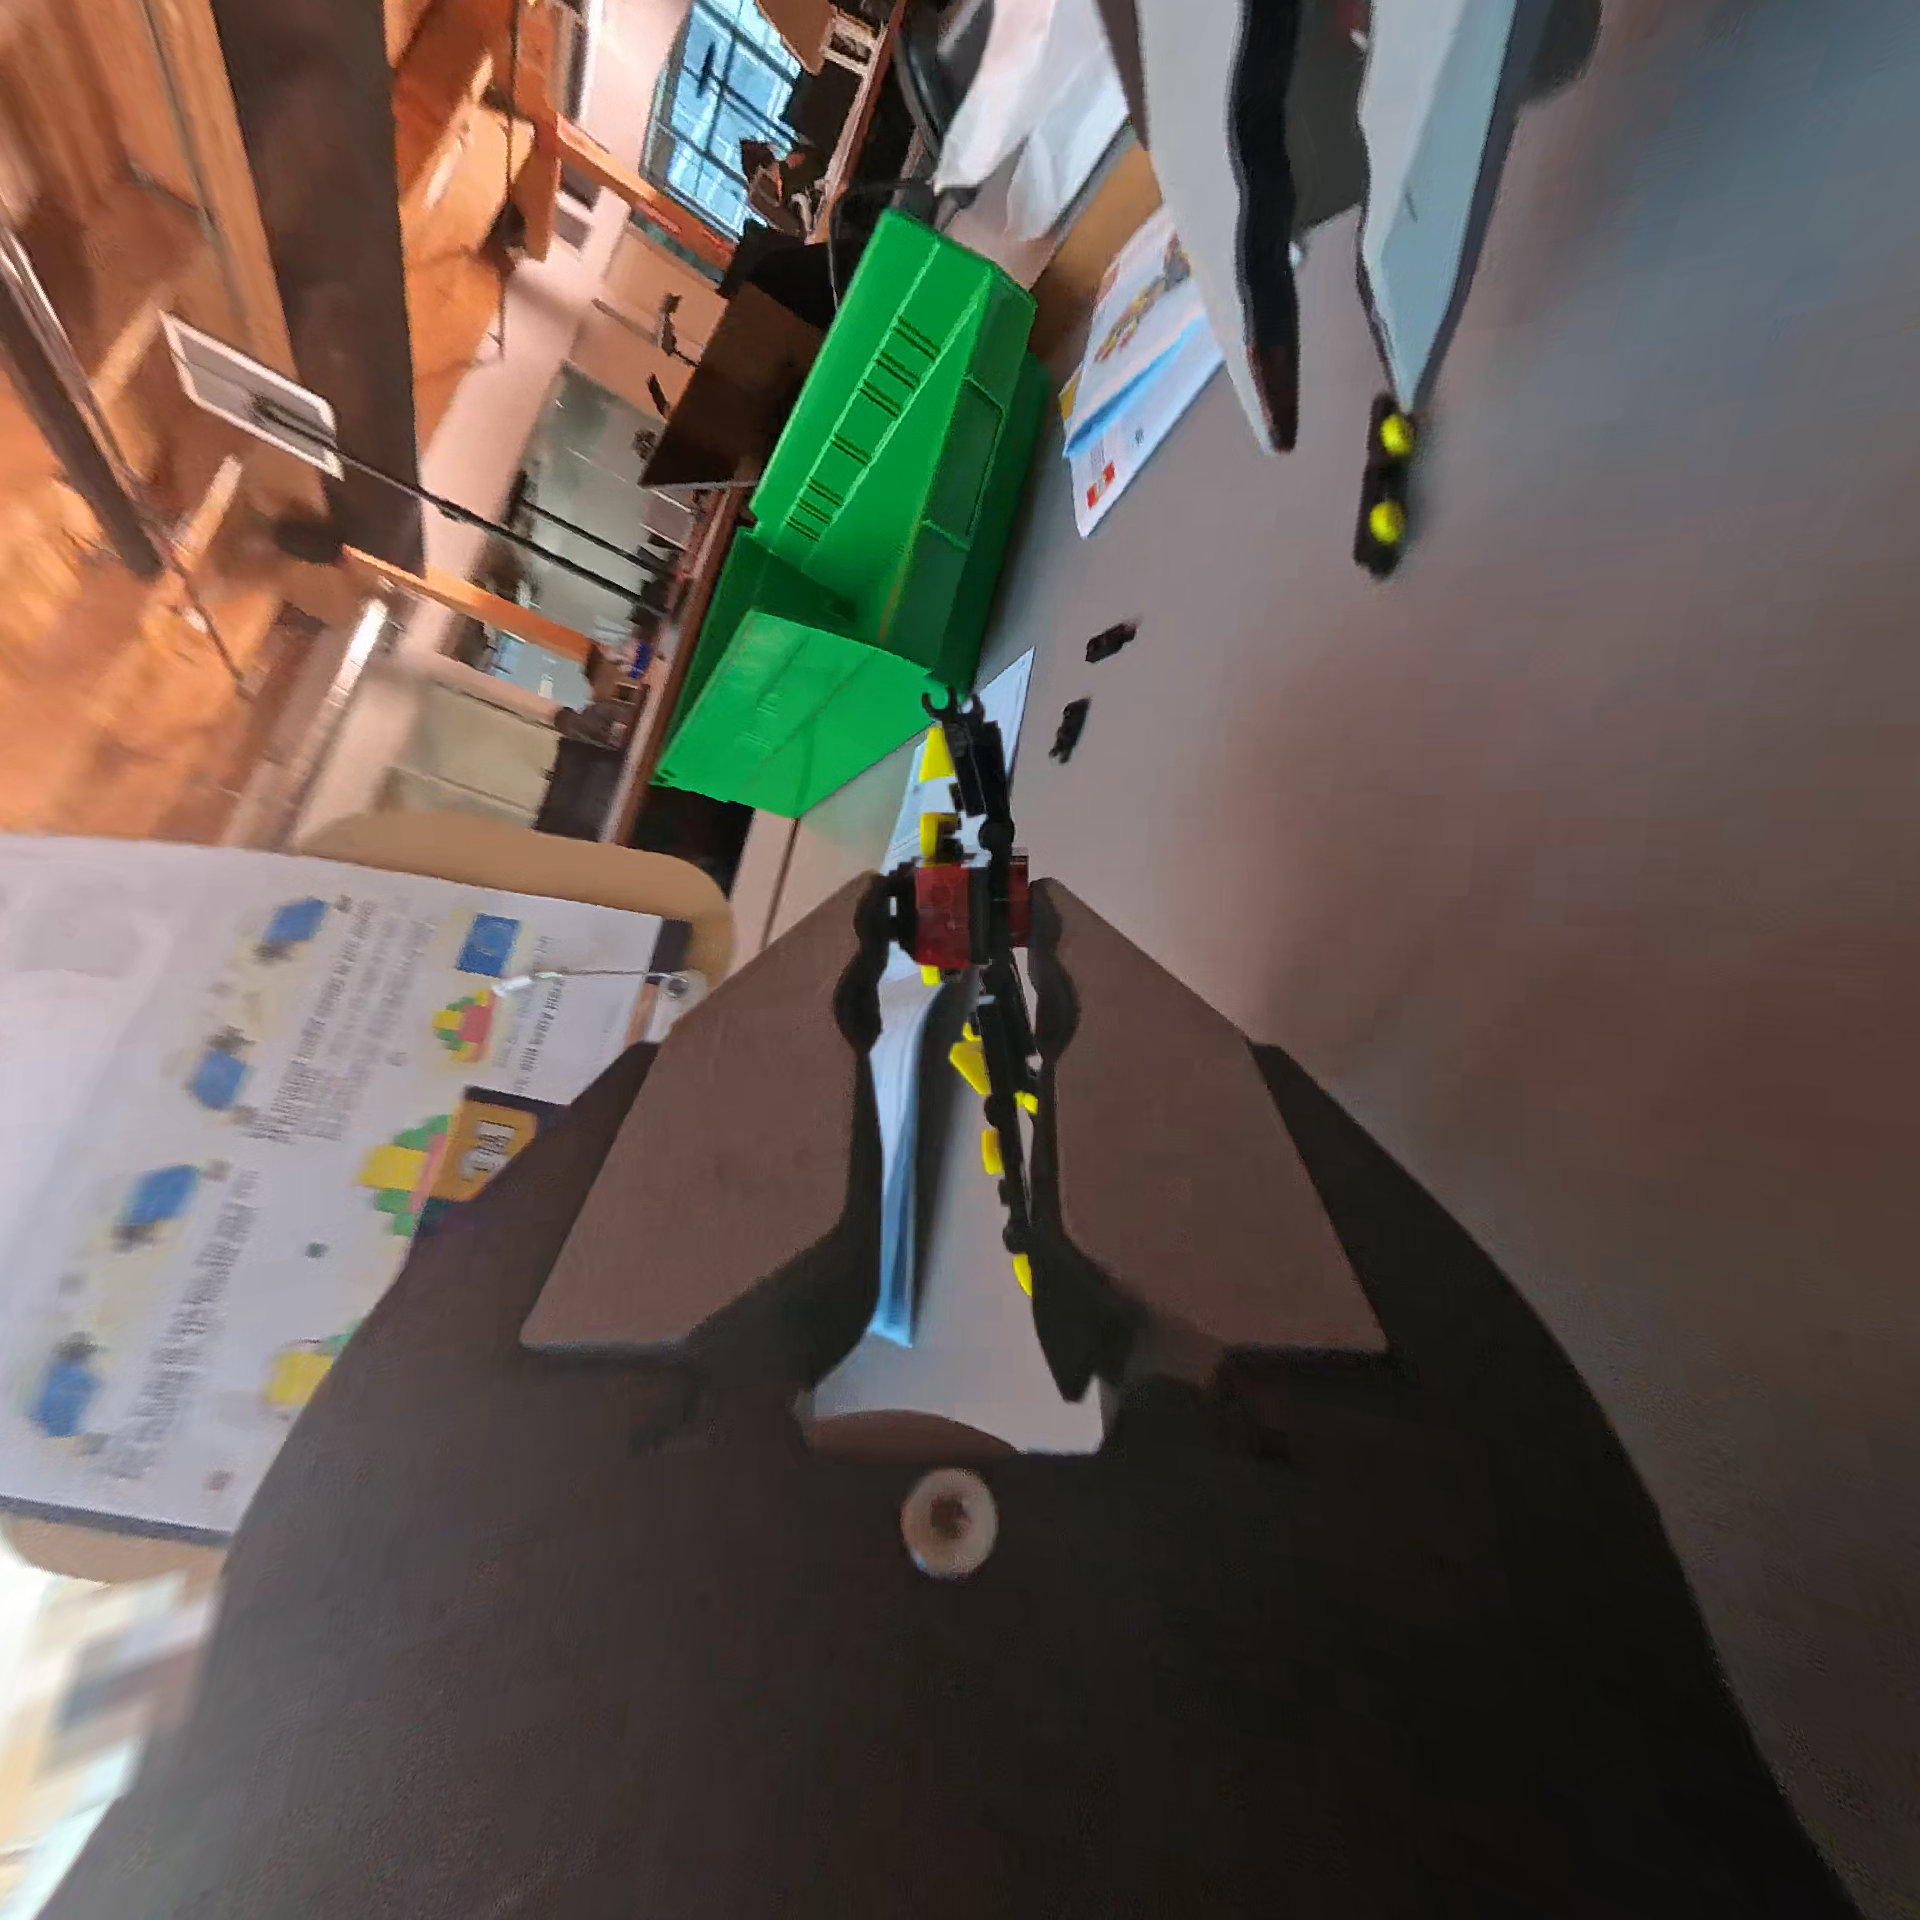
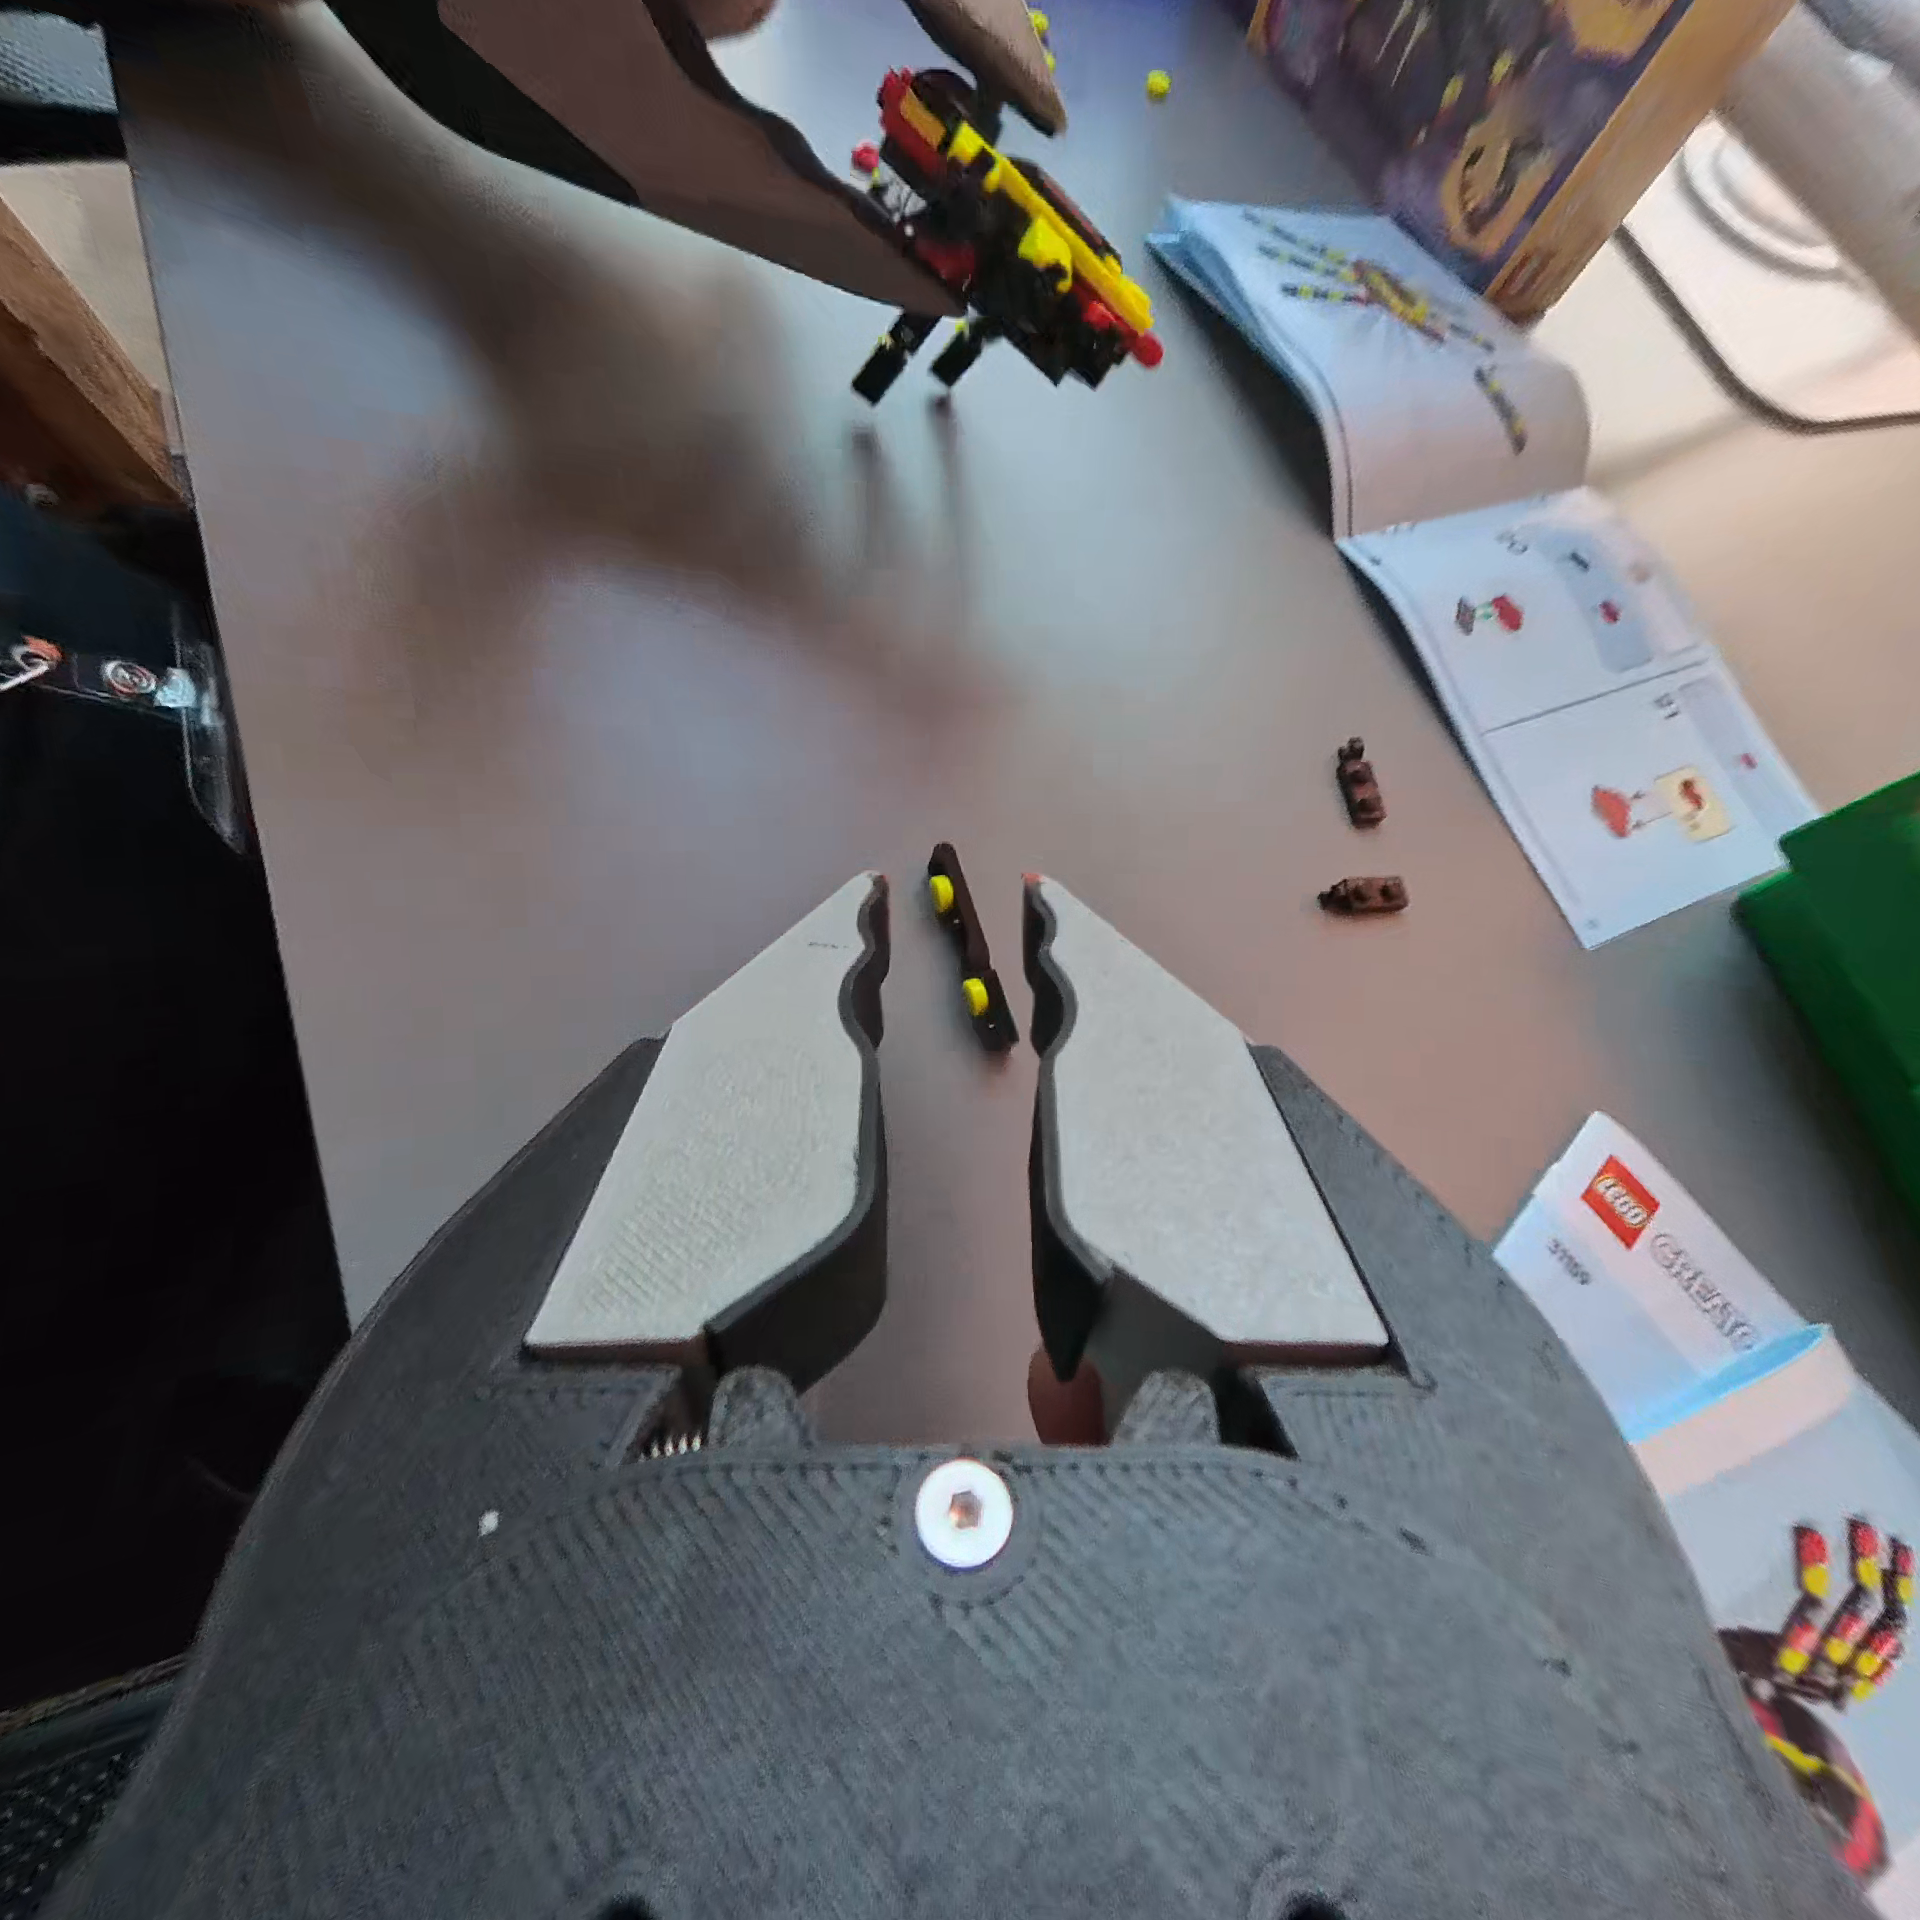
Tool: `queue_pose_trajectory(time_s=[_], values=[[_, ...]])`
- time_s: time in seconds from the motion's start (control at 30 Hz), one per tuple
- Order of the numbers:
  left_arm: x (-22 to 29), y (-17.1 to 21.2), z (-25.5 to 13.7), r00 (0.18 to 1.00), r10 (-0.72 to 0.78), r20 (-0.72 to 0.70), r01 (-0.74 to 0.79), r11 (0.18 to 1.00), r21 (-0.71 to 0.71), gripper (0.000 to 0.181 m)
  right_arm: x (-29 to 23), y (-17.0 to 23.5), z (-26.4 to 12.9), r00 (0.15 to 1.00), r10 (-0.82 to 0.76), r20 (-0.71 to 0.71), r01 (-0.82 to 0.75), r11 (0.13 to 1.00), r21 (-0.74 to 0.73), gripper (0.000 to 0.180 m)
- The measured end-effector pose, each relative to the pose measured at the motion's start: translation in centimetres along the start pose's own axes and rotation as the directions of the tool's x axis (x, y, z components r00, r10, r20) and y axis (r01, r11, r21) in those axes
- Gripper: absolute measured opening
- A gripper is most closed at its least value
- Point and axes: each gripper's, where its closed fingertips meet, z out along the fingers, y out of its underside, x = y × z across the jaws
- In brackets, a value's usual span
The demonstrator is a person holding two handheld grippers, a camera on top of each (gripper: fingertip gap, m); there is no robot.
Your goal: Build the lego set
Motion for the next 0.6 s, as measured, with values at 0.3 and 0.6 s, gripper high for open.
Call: queue_pose_trajectory(time_s=[0.3, 0.6], values=[[0.8, -0.1, 0.2, 0.960, 0.267, 0.085, -0.266, 0.964, -0.022, 0.023, 0.3, 1.6, 1.4, 0.998, -0.063, -0.011, 0.062, 0.993, -0.097, 0.014], [1.1, 0.7, 0.3, 0.947, 0.311, 0.086, -0.308, 0.950, -0.045, 0.023, -3.8, -0.1, 0.8, 0.874, 0.296, 0.386, -0.264, 0.955, -0.134, 0.002]])
